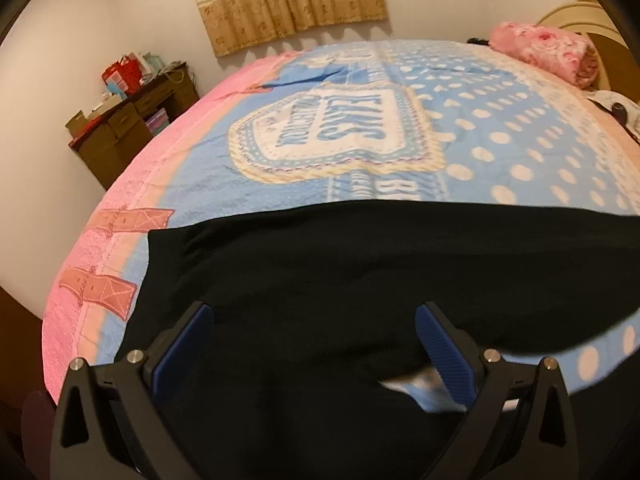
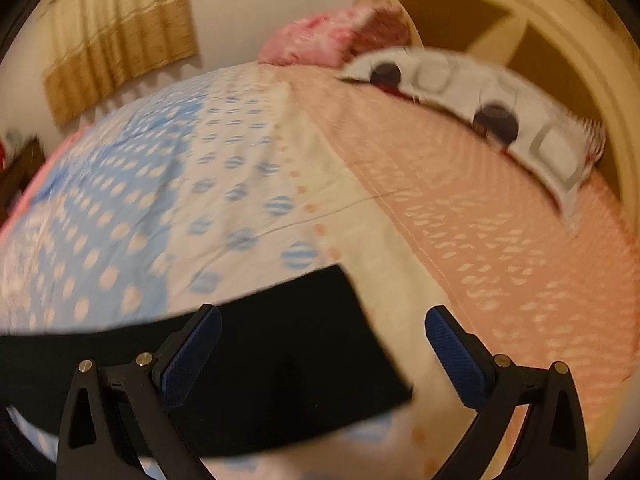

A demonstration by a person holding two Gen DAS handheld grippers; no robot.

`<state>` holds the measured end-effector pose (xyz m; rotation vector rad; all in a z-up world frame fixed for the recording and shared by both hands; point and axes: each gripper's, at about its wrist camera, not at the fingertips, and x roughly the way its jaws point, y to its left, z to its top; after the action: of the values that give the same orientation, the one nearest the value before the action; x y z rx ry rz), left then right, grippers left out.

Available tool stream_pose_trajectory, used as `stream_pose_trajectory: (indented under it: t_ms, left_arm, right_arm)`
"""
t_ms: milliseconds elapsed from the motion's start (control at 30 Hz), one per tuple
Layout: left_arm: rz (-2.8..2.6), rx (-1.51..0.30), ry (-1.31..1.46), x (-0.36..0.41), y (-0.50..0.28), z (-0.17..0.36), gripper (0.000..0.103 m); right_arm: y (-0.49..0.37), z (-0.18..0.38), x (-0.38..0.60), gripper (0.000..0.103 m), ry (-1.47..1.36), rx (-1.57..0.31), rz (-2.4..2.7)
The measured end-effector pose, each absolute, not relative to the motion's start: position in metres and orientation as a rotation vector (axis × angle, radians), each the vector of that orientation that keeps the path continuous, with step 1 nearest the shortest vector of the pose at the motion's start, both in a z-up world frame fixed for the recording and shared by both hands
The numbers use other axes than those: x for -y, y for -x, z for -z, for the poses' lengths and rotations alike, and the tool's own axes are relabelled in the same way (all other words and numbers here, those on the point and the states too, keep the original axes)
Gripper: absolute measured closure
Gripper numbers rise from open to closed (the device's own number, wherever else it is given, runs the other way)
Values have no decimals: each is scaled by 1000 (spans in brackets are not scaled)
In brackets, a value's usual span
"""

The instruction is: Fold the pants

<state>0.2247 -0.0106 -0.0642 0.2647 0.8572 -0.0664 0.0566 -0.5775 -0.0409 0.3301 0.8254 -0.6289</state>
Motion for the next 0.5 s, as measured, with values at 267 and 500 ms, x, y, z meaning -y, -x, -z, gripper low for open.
stream_pose_trajectory:
  t_ms: [267, 500]
  left_arm:
    - [-19, -897, -192, -19, -269, 62, 0]
    - [-150, -894, -124, -73, -294, 55, 0]
  right_arm:
    - [-102, 88, 604, 2, -343, -960, 595]
    - [-111, 75, 576, 85, -238, -939, 509]
